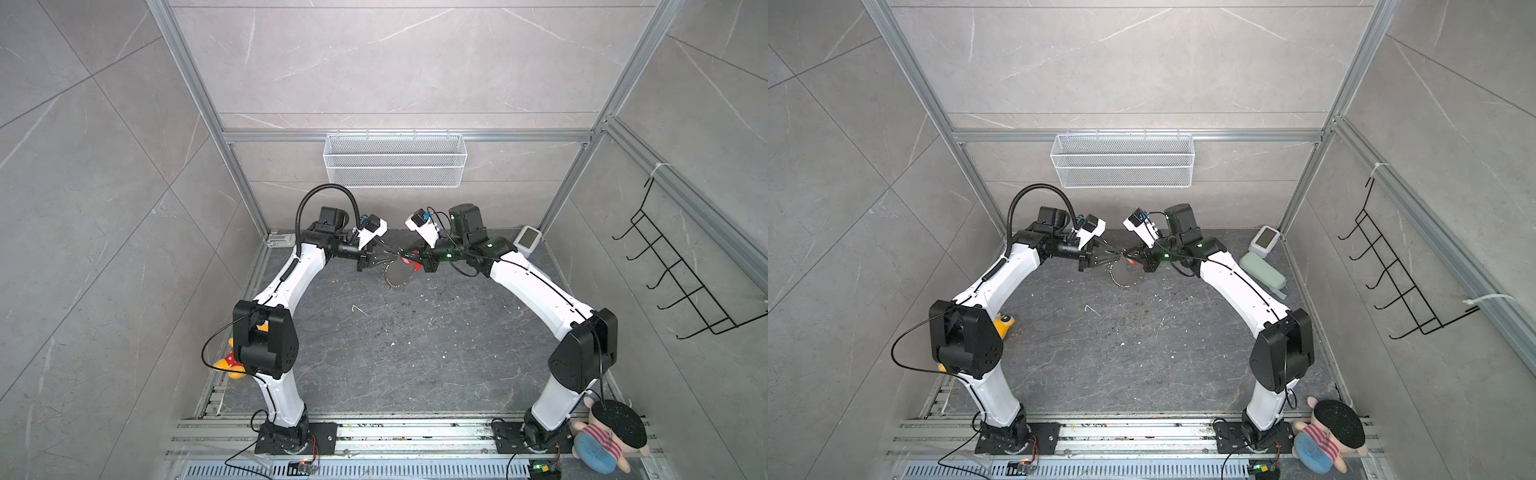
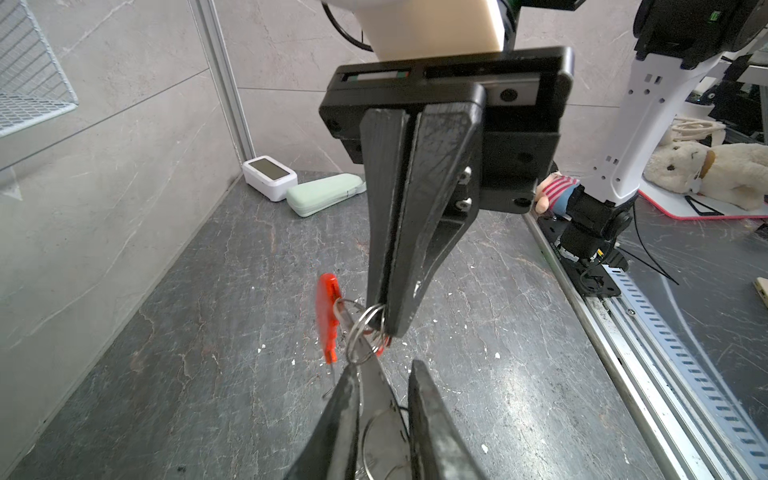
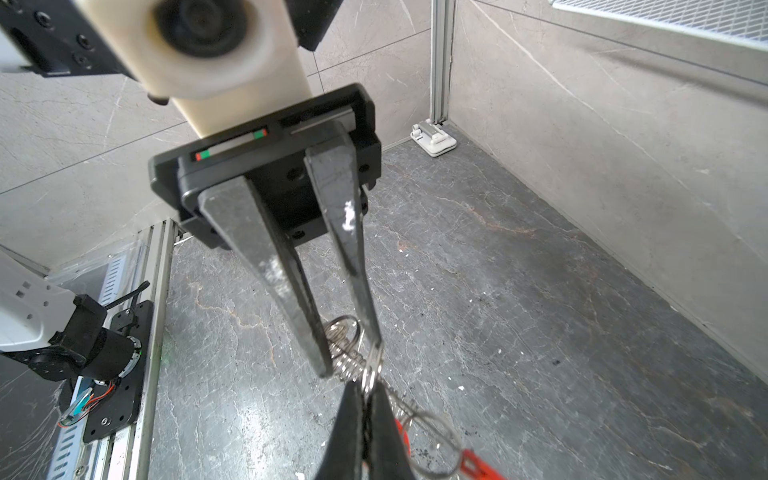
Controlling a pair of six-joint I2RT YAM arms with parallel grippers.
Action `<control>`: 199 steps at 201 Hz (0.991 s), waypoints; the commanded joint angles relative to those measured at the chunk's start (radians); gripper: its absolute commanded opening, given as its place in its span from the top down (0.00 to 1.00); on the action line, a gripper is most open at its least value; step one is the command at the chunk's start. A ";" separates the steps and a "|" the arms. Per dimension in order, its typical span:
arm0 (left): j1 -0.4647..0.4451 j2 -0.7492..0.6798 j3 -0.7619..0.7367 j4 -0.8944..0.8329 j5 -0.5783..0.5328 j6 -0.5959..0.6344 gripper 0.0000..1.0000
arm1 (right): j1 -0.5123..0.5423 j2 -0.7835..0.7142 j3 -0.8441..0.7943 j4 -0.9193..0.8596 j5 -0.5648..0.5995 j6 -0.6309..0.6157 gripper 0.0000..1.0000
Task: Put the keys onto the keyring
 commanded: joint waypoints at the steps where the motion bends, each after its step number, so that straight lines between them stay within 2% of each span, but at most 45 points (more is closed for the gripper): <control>1: 0.009 -0.032 0.041 0.003 -0.007 -0.001 0.74 | 0.014 -0.014 0.007 0.006 -0.030 -0.017 1.00; 83: 0.012 -0.001 0.097 -0.021 0.003 -0.007 0.71 | 0.033 0.013 0.032 -0.012 -0.044 -0.021 1.00; 199: 0.012 0.065 0.155 -0.137 0.105 0.002 0.76 | 0.043 0.037 0.086 -0.016 -0.047 -0.014 1.00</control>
